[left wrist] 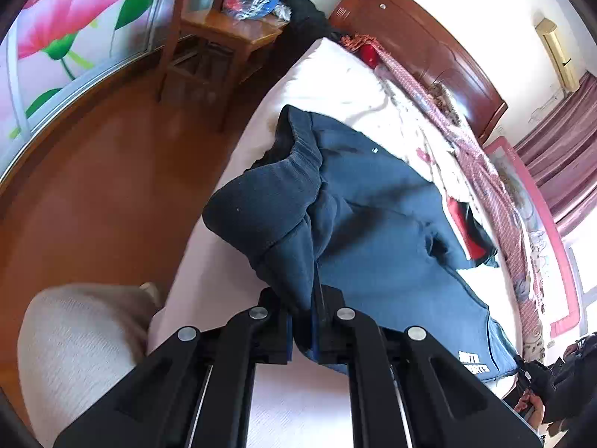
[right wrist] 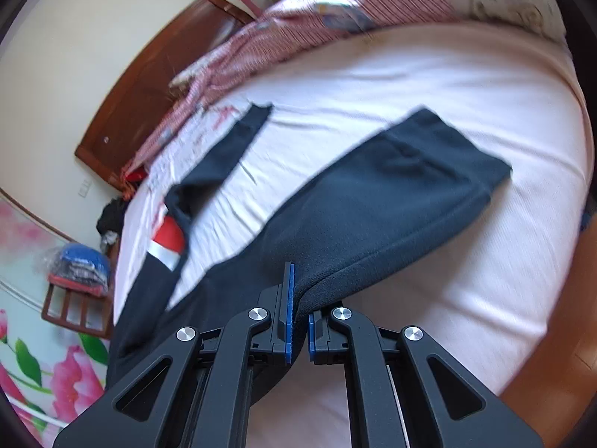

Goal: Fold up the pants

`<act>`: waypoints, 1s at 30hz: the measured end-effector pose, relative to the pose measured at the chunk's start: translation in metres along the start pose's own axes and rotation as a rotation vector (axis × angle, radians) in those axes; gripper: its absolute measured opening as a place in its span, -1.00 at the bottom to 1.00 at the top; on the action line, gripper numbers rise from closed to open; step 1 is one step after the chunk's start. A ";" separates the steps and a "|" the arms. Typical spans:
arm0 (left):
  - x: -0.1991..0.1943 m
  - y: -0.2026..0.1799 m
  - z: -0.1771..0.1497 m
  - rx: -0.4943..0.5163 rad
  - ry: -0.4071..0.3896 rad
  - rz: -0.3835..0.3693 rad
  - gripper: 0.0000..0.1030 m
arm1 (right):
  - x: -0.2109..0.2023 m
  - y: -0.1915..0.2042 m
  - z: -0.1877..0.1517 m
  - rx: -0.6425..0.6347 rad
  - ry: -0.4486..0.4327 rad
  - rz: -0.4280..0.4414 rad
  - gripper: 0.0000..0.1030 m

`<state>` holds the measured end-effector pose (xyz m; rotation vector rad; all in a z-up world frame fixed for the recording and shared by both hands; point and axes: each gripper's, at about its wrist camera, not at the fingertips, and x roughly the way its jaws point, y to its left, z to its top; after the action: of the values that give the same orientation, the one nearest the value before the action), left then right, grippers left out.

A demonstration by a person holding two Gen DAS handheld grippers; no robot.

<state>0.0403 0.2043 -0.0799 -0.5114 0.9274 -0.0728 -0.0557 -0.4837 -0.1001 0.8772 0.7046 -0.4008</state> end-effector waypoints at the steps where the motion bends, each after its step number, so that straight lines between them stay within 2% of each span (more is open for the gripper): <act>1: 0.001 0.004 -0.004 -0.001 0.010 0.010 -0.88 | 0.002 -0.007 -0.008 0.002 0.025 -0.011 -0.91; 6: 0.027 0.022 -0.020 -0.062 0.066 0.059 -0.88 | 0.021 -0.032 -0.026 0.068 0.063 -0.036 -0.91; 9: 0.035 0.018 -0.022 -0.038 0.078 0.091 -0.83 | 0.027 -0.038 -0.031 0.100 0.055 -0.039 -0.91; 11: 0.034 0.018 -0.023 -0.030 0.078 0.104 -0.65 | 0.027 -0.040 -0.029 0.102 0.047 -0.015 -0.86; 13: 0.027 0.023 -0.023 -0.054 0.074 0.100 -0.07 | 0.023 -0.048 -0.025 0.134 0.025 0.014 -0.75; 14: 0.022 0.025 -0.022 -0.073 0.067 0.081 0.07 | 0.020 -0.053 -0.023 0.157 0.014 0.021 -0.66; 15: 0.017 0.027 -0.021 -0.085 0.055 0.070 0.21 | 0.017 -0.059 -0.019 0.191 -0.003 0.028 -0.43; 16: 0.009 0.029 -0.020 -0.096 0.033 0.064 0.23 | 0.011 -0.068 -0.015 0.241 -0.042 0.038 -0.20; 18: -0.006 0.030 -0.019 -0.093 -0.016 0.068 0.34 | 0.001 -0.078 -0.009 0.281 -0.111 0.027 -0.14; 20: -0.020 0.025 -0.017 -0.063 -0.084 0.078 0.43 | -0.003 -0.087 0.002 0.286 -0.145 -0.010 -0.15; 21: -0.024 0.021 -0.015 -0.043 -0.102 0.081 0.50 | -0.003 -0.088 0.006 0.278 -0.137 -0.018 -0.41; 22: -0.028 0.017 -0.013 -0.027 -0.116 0.086 0.57 | -0.002 -0.085 0.011 0.239 -0.127 -0.035 -0.87; 25: -0.035 -0.001 -0.005 0.027 -0.169 0.090 0.65 | -0.014 -0.067 0.019 0.086 -0.147 -0.107 -0.86; 26: -0.037 -0.006 -0.004 0.042 -0.178 0.086 0.67 | -0.019 -0.065 0.019 0.073 -0.161 -0.116 -0.86; 28: -0.029 -0.026 0.002 0.100 -0.180 0.081 0.80 | -0.021 -0.071 0.018 0.110 -0.163 -0.149 -0.86; 30: -0.016 -0.046 0.007 0.155 -0.161 0.077 0.81 | -0.007 -0.084 0.015 0.173 -0.101 -0.192 -0.86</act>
<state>0.0435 0.1709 -0.0436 -0.3321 0.7761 -0.0335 -0.1044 -0.5454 -0.1354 0.9485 0.6702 -0.6814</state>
